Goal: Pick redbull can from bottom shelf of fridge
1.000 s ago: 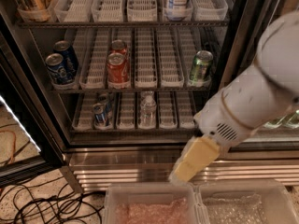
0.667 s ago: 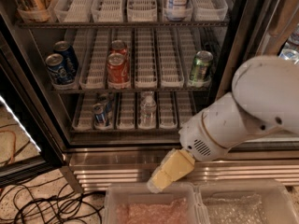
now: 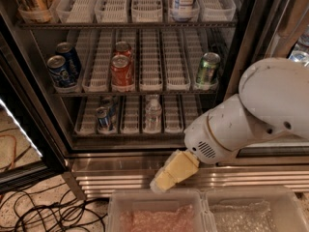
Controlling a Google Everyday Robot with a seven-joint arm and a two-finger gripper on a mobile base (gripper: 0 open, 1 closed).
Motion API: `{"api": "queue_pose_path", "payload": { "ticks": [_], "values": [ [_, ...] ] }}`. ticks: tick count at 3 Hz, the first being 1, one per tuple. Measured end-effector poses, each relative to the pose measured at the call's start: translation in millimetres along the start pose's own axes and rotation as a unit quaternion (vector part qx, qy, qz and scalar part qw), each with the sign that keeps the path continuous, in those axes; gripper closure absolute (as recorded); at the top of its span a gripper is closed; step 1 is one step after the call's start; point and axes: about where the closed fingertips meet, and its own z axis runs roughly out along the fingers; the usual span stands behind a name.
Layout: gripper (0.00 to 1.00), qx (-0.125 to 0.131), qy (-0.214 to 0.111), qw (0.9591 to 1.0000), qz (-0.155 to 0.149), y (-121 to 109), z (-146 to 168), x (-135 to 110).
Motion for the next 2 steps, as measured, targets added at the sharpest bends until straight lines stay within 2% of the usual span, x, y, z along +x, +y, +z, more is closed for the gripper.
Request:
{"api": "queue_pose_path", "payload": {
  "ticks": [1, 2],
  "values": [
    [0.00, 0.009, -0.018, 0.9997, 0.016, 2, 19, -3],
    [0.00, 0.014, -0.017, 0.9984, 0.053, 12, 79, 2]
  ]
}}
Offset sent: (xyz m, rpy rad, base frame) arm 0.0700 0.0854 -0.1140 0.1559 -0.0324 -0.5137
